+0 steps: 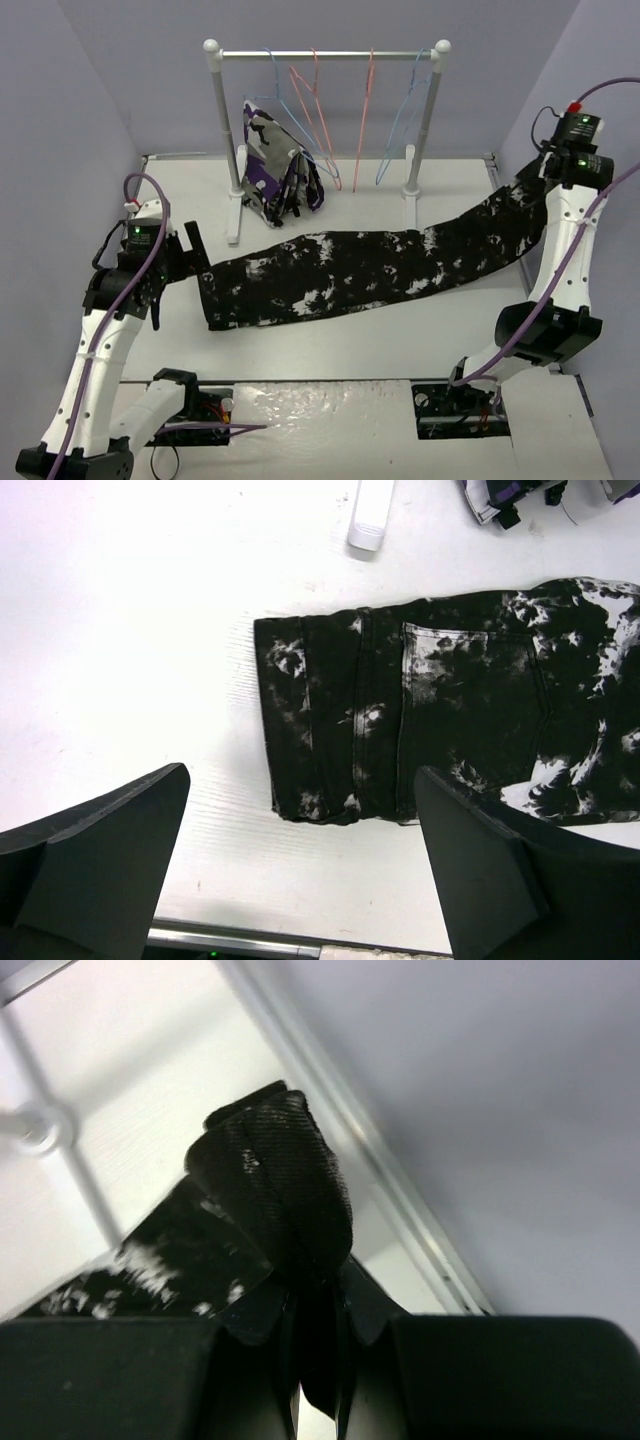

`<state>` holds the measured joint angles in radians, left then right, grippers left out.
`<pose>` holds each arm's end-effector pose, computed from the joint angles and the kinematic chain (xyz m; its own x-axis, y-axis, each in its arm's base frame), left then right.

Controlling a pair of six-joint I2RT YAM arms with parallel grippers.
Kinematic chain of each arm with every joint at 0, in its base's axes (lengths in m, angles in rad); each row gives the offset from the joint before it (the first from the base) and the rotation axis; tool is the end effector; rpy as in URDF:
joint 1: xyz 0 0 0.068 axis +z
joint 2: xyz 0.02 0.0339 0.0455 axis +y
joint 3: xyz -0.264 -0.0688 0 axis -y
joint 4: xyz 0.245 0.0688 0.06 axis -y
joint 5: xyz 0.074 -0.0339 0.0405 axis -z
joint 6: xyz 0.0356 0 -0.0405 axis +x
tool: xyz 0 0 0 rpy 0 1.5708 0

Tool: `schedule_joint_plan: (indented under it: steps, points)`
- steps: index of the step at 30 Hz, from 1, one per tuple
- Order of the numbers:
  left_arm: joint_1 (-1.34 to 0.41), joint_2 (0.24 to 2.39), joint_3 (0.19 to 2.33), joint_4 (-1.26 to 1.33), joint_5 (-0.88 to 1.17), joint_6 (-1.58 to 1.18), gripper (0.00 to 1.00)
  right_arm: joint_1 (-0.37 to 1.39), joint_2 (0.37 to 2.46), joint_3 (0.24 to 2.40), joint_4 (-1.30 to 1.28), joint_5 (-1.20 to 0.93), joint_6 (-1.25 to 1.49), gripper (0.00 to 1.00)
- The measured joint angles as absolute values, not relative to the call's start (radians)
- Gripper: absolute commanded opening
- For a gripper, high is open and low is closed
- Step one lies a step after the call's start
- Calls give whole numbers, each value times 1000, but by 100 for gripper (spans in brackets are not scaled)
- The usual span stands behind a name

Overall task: Place the trousers on the hanger
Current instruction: Fold the trousers at the center of the board.

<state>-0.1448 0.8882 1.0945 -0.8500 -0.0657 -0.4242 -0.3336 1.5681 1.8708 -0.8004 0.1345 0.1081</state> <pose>0.1672 -0.0220 0.3615 -0.5791 -0.3306 -0.7452 -0.1606 0.9424 -0.2933 0.3115 -0.1130 0.4556 -0.4014 0.2523 -0.8805 0.4819 0.8756 0.0312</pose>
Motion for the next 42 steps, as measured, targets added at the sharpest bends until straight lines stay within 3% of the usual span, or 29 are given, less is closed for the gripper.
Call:
schedule_joint_plan:
  steps: [10, 16, 22, 31, 42]
  points:
    - [-145, 859, 1167, -976, -107, -403, 94, 17, 1508, 1747, -787, -219, 183, 0]
    - [-145, 870, 1229, -998, -127, -394, 94, 263, 1347, 1570, -611, -308, 394, 0]
    - [-145, 888, 1250, -1009, -132, -395, 94, 531, 1294, 1551, -480, -263, 552, 0]
    - [-145, 889, 1250, -1015, -137, -395, 94, 789, 1369, 1559, -350, -144, 647, 0]
    - [-145, 851, 1209, -1021, -147, -395, 94, 853, 1563, 1565, -305, -39, 635, 0]
